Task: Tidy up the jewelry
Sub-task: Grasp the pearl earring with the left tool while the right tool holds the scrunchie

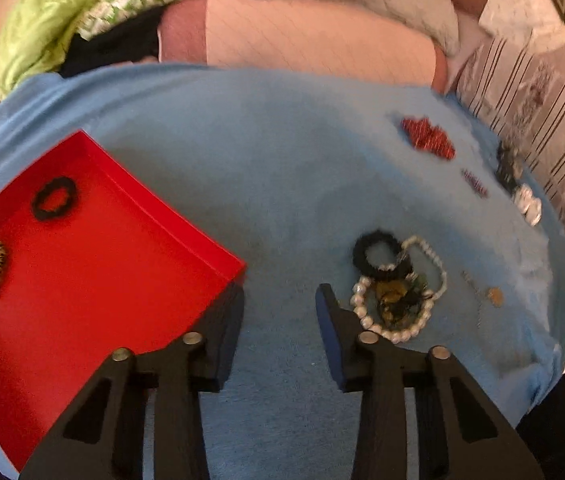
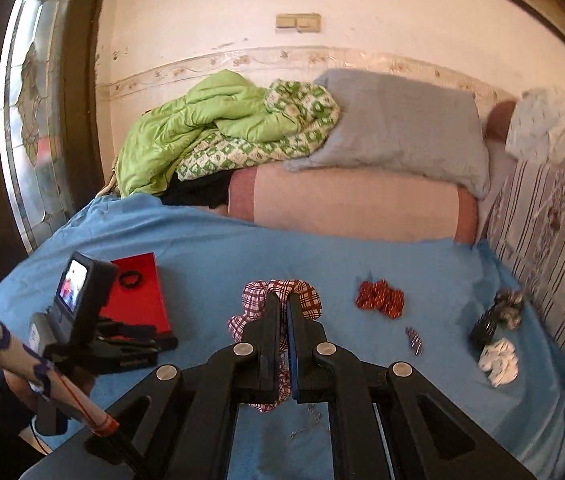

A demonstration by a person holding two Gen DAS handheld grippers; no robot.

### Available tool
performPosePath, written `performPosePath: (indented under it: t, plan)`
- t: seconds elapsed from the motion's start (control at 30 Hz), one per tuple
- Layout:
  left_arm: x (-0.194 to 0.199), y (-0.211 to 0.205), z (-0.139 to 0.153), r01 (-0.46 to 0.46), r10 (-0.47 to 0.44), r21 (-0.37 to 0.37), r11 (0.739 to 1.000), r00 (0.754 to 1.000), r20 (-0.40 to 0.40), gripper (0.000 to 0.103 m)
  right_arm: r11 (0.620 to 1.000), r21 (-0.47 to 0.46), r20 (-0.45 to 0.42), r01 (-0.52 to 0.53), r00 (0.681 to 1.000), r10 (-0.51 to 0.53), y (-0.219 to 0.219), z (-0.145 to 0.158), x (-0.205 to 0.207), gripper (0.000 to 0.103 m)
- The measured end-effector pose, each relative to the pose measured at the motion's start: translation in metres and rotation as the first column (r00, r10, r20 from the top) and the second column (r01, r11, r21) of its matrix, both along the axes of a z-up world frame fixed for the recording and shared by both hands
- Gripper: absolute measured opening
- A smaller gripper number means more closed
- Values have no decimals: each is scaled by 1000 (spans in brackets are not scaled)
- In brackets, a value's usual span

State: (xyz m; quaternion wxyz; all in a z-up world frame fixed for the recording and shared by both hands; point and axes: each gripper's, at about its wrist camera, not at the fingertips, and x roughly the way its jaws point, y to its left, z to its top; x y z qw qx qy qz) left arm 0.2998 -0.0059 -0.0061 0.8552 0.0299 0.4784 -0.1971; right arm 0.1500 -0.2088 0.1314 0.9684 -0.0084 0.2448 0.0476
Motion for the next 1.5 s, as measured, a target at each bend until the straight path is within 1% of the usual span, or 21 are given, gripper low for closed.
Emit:
performPosePath:
  t: [0.07, 0.17, 0.23, 0.27, 0.3, 0.37, 0.47, 0.57, 0.67, 0.8, 0.87, 1.03, 1.13, 1.4, 1.5]
  plan:
    - [0, -8, -7, 32, -32, 13, 999, 999, -13, 30, 1000, 13, -9, 1, 1000, -1, -5, -4, 1, 4]
    - [-6, -25, -14, 93, -93, 48, 994, 996, -5, 29, 1000, 25, -22, -2, 1000, 2, -12, -10, 3, 4]
    - [-7, -33, -19, 118, -118, 69, 991, 993, -4, 26, 999, 35, -29, -2, 1000, 3, -15, -14, 3, 4]
    - [-7, -37, -23, 121, -121, 87, 989, 993, -8, 21, 999, 42, -32, -2, 999, 3, -17, -16, 3, 4]
    - [-5, -39, -27, 121, -120, 102, 987, 993, -15, 19, 999, 48, -34, -3, 999, 5, -19, -17, 4, 4]
    - [-4, -41, -29, 117, -119, 110, 987, 993, 6, 18, 998, 58, -39, -4, 999, 6, -21, -19, 4, 4]
    - [-3, -40, -28, 123, -123, 108, 987, 992, 0, 18, 998, 65, -45, -5, 999, 8, -23, -22, 4, 4]
    - [-2, -35, -23, 142, -141, 72, 987, 990, -11, 18, 997, 74, -51, -6, 999, 10, -25, -24, 4, 4]
    - [-3, -32, -23, 161, -160, 62, 985, 987, -16, 18, 997, 78, -49, -10, 999, 14, -24, -24, 3, 4]
    - [-9, -25, -18, 193, -193, 34, 981, 981, -3, 18, 996, 91, -44, -17, 999, 21, -23, -24, 2, 4]
    - [-13, -25, -16, 204, -204, 32, 979, 979, 5, 19, 995, 94, -42, -19, 999, 23, -23, -25, 2, 4]
    - [-18, -34, -22, 235, -236, 67, 970, 972, 5, 20, 994, 108, -52, -25, 998, 31, -23, -31, 3, 4]
    - [-18, -38, -24, 246, -247, 75, 966, 969, 1, 20, 993, 113, -57, -31, 998, 37, -23, -35, 4, 4]
    - [-18, -44, -21, 282, -283, 61, 958, 959, 16, 20, 990, 135, -69, -25, 997, 35, -28, -43, 7, 4]
    - [-13, -47, -28, 267, -268, 62, 962, 963, 7, 20, 989, 143, -76, -27, 996, 38, -28, -46, 9, 4]
